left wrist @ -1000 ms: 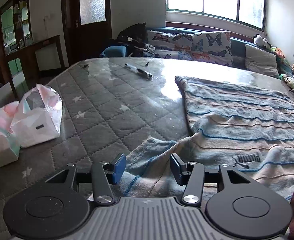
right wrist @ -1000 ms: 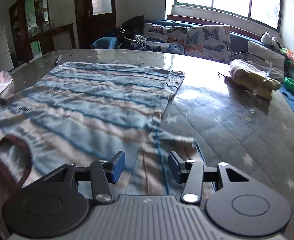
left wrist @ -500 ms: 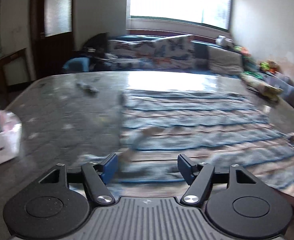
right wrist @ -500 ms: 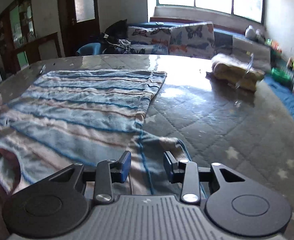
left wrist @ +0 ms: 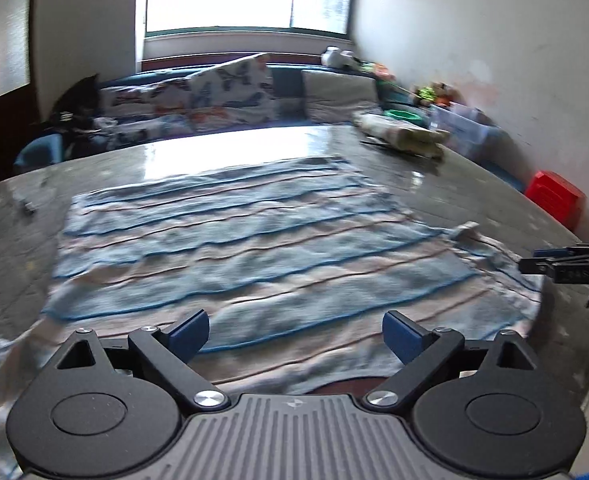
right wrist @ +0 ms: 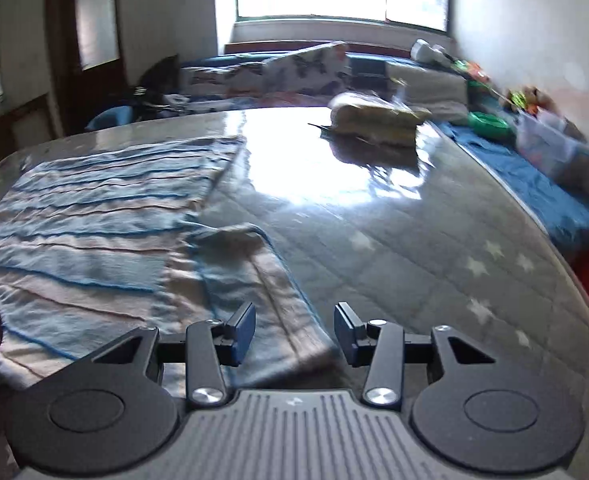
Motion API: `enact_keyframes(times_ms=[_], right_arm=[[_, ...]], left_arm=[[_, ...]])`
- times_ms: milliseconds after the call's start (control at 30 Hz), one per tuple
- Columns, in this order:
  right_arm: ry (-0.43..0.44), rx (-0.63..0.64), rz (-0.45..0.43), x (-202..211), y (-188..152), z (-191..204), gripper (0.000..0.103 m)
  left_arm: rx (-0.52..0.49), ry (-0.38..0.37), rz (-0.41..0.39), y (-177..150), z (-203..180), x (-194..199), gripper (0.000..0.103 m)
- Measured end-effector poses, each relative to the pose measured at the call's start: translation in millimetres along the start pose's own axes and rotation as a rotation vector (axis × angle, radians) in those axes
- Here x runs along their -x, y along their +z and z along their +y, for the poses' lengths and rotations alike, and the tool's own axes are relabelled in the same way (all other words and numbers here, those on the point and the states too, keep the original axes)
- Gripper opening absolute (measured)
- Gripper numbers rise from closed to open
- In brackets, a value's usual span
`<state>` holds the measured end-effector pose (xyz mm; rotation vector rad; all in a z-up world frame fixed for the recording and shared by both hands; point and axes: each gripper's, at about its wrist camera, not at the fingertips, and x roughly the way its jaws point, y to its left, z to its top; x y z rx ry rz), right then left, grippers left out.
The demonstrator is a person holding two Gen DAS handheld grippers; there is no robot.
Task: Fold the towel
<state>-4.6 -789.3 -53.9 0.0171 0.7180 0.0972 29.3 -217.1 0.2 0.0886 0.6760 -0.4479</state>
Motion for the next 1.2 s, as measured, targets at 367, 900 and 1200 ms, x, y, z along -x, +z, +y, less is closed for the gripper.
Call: enact_keyframes(times_ms=[367,900,1200], right_arm=[[0.046,-0.128,-0.043,10,-4,-6,0.013],[0.341,0.081,-0.11,30,35,92,0.011],[0.425,0.144,-0.053,13,37,120,0.019]], left_arm=[[-0.113,-0.065,0.04,-3,-50,-24,0.097],[-0.053,-0.021,0.009,-3,-30,-15,0.1],[-0.026,-0.002,0.019,-5,-19,-16,0.1]])
